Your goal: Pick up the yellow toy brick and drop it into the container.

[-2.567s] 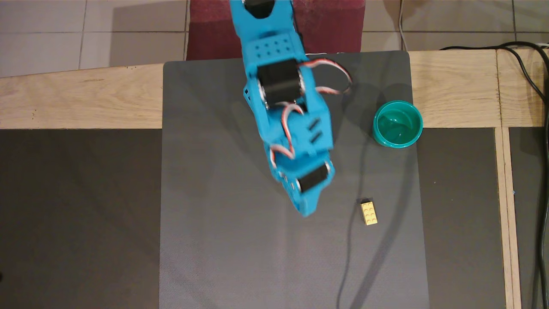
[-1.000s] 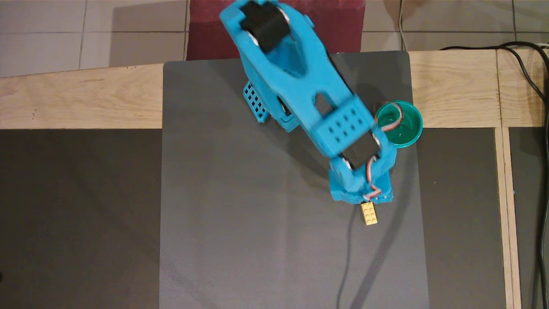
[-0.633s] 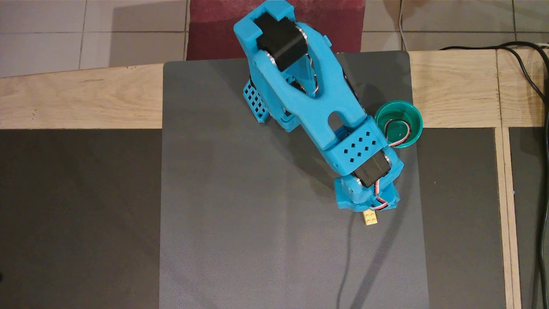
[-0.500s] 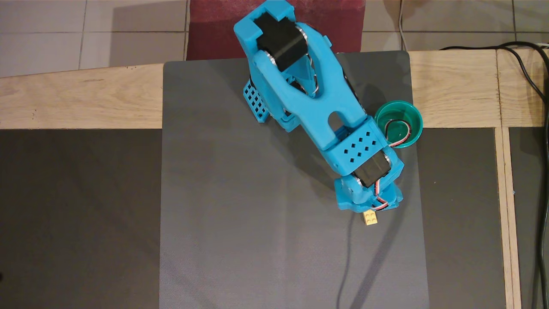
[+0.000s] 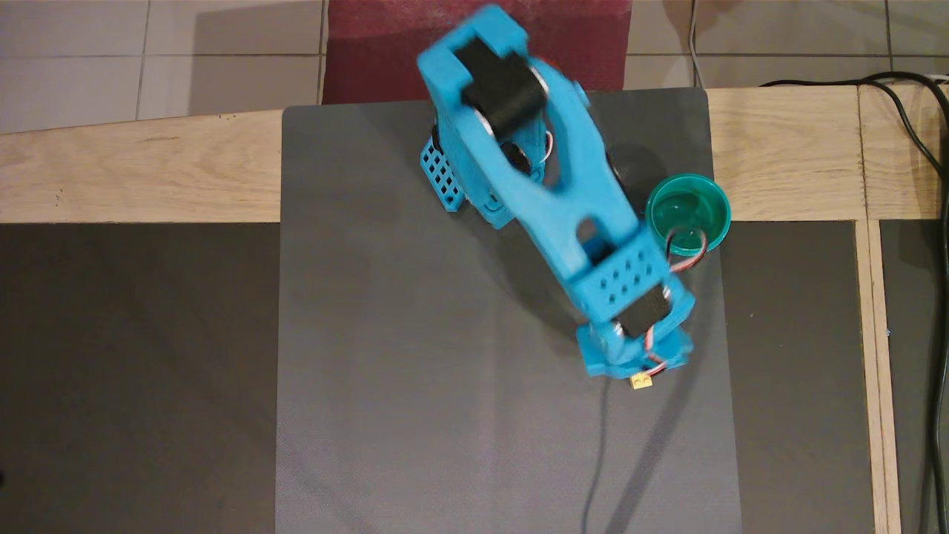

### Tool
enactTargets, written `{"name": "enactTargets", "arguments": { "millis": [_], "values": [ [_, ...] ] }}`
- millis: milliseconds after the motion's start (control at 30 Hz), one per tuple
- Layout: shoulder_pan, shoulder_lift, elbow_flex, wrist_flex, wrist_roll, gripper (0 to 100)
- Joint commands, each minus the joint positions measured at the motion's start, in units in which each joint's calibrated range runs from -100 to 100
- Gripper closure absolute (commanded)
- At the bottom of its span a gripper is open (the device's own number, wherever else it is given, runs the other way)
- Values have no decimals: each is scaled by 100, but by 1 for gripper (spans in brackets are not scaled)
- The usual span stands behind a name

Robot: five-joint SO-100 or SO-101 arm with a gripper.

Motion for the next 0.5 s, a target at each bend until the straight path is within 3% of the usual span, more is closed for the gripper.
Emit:
{"name": "enactTargets", "arguments": {
  "millis": [0, 333, 467],
  "values": [
    [202, 84, -213, -179, 77, 72],
    [210, 118, -132, -339, 87, 73],
    [272, 118, -123, -339, 87, 87]
  ]
}}
